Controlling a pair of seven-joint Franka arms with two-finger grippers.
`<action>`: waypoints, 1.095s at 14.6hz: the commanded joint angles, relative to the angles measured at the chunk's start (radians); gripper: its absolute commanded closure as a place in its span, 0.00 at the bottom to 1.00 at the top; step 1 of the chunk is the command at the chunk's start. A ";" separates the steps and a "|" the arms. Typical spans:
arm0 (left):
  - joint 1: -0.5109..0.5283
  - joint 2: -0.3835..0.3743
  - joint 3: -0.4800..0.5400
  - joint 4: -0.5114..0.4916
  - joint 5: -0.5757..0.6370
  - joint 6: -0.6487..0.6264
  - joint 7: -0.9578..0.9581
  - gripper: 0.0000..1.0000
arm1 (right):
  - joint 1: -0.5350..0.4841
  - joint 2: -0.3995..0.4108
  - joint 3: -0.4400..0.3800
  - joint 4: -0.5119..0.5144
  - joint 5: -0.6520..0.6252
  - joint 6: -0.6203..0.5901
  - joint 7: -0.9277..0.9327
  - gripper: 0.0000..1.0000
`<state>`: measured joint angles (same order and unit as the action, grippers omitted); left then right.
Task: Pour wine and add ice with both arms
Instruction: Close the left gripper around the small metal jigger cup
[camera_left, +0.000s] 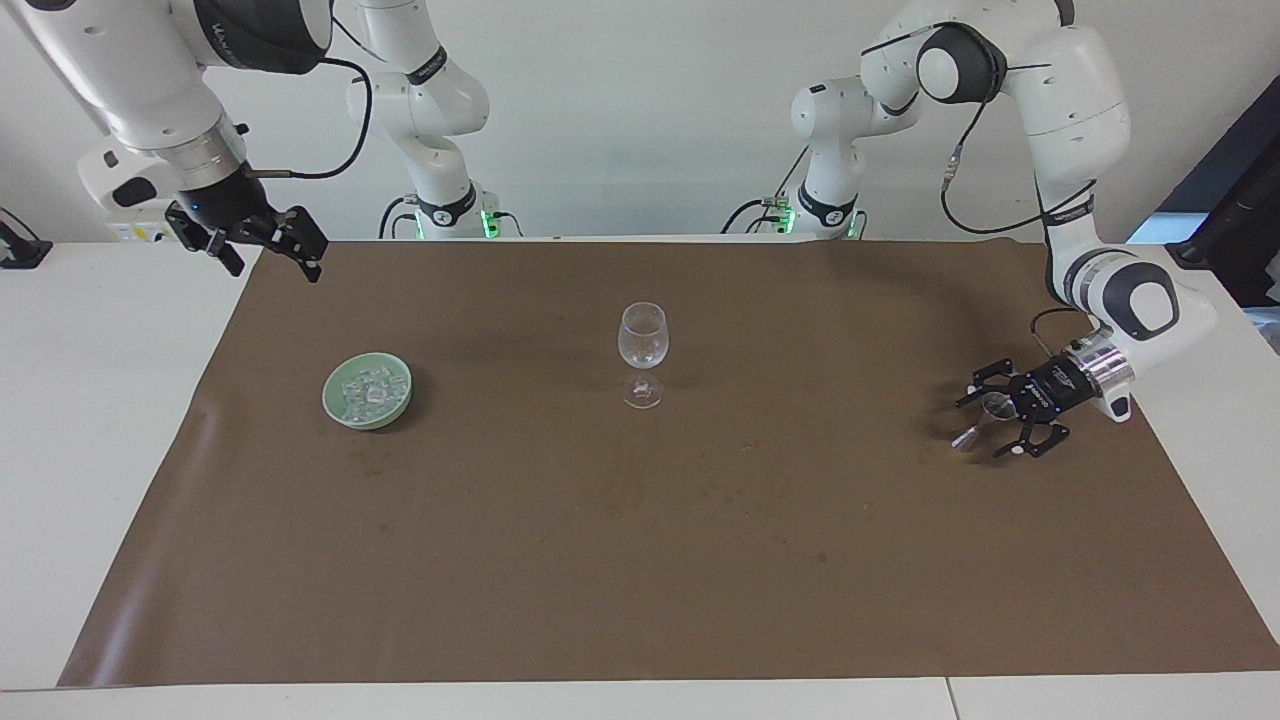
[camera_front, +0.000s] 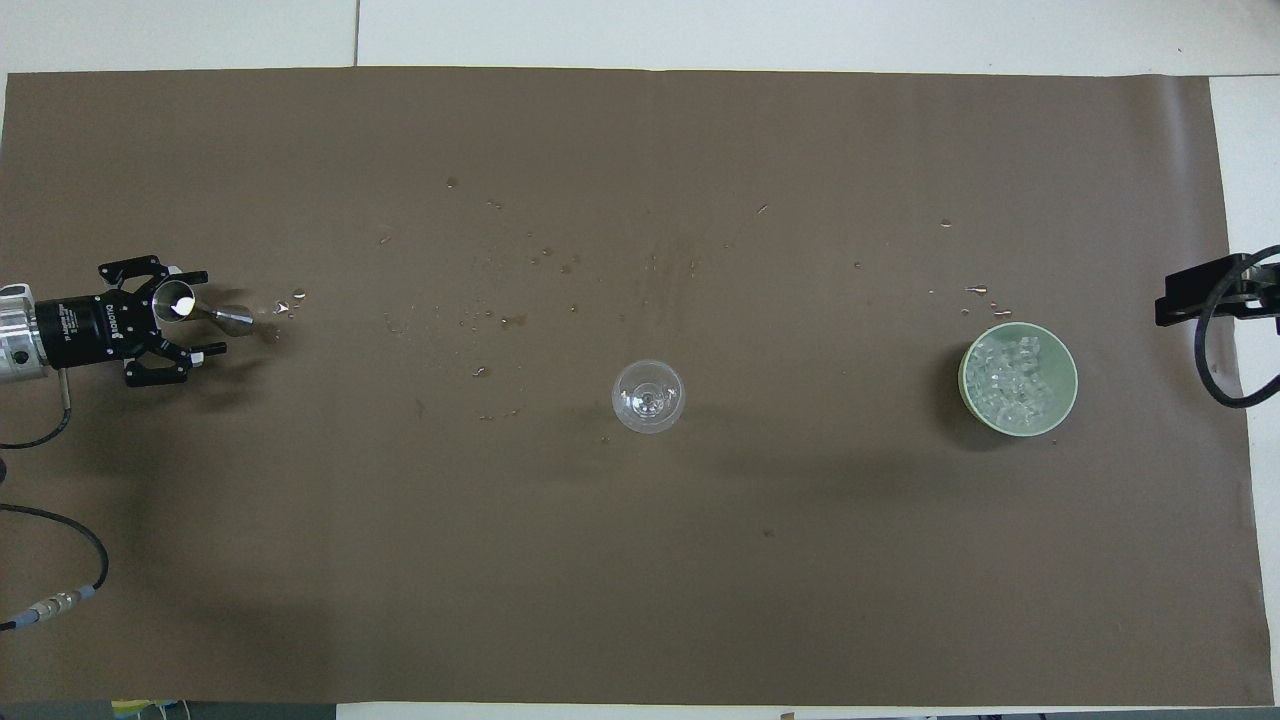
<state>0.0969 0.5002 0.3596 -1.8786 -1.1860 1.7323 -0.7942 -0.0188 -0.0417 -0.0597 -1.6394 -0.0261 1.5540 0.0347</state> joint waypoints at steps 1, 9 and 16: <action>0.001 -0.032 0.001 -0.042 -0.023 0.000 0.001 0.09 | -0.006 -0.015 0.000 -0.016 0.011 0.001 -0.016 0.00; -0.005 -0.075 0.005 -0.079 -0.027 0.010 0.006 1.00 | -0.006 -0.015 0.000 -0.016 0.011 0.001 -0.016 0.00; -0.049 -0.185 0.010 -0.079 -0.017 -0.155 -0.014 1.00 | -0.006 -0.015 0.000 -0.016 0.011 0.001 -0.016 0.00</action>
<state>0.0870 0.3917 0.3595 -1.9182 -1.1982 1.6062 -0.7925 -0.0188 -0.0417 -0.0597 -1.6394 -0.0261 1.5540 0.0347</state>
